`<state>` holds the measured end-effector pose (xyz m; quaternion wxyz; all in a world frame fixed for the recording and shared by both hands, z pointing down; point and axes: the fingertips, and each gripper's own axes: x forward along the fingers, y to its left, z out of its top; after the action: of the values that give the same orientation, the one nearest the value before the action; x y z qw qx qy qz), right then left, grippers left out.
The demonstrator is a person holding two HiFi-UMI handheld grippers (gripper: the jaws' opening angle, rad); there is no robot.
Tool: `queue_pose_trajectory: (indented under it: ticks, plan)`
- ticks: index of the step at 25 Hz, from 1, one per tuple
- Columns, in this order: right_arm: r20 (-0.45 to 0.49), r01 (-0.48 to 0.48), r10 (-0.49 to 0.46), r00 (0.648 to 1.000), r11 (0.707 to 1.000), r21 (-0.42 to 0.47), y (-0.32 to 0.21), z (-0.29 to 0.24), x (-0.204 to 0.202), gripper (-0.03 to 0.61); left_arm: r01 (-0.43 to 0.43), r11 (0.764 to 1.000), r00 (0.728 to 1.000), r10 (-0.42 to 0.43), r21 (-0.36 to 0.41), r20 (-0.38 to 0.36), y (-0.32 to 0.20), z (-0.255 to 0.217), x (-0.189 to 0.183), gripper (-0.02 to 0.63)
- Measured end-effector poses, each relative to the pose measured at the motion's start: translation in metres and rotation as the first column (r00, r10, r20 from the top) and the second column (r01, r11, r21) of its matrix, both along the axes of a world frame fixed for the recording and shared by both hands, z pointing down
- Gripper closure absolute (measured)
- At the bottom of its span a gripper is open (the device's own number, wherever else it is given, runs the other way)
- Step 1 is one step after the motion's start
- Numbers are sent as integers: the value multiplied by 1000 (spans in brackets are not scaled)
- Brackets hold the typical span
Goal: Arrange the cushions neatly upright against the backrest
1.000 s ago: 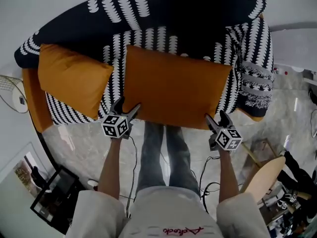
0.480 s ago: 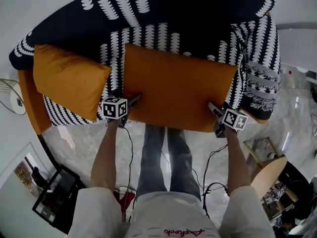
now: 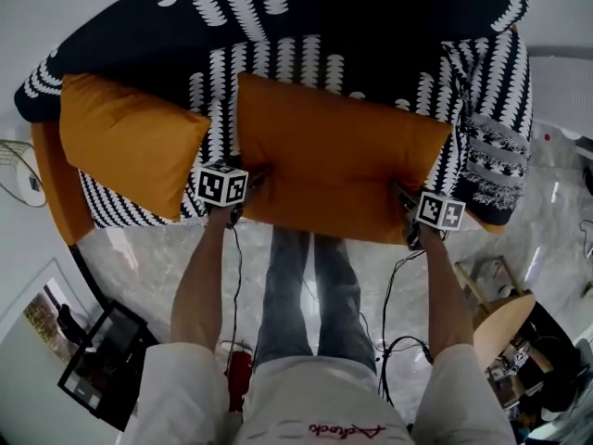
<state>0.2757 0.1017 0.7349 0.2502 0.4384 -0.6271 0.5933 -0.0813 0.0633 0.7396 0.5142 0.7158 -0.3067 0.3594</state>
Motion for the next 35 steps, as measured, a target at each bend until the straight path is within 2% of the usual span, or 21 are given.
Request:
queue_pose_trajectory:
  ticks: [3, 7, 13, 19, 23, 28, 35]
  plan:
    - [-20, 23, -23, 1000, 999, 34, 0, -8, -2, 341, 15, 998, 1000, -13, 65, -21, 3, -12, 4, 419]
    - [-28, 34, -32, 999, 996, 79, 6, -19, -5, 410, 44, 994, 998, -38, 105, -56, 9, -23, 6, 453]
    - [-62, 54, -44, 997, 984, 170, 1, -49, -7, 433, 106, 980, 992, -92, 171, -88, 11, -50, 4, 480]
    - [-106, 119, -92, 990, 950, 290, -43, -95, -7, 434, 183, 953, 979, -154, 243, -132, -10, -88, 4, 480]
    - [-128, 142, -100, 987, 910, 389, -96, -132, -10, 434, 210, 918, 974, -167, 337, -152, -54, -127, -1, 480]
    - [-139, 164, -108, 984, 846, 508, -165, -184, -25, 431, 245, 858, 967, -185, 451, -172, -112, -183, -17, 479]
    - [-164, 202, -128, 978, 774, 600, -253, -234, -43, 423, 286, 790, 958, -213, 542, -194, -184, -228, -36, 474]
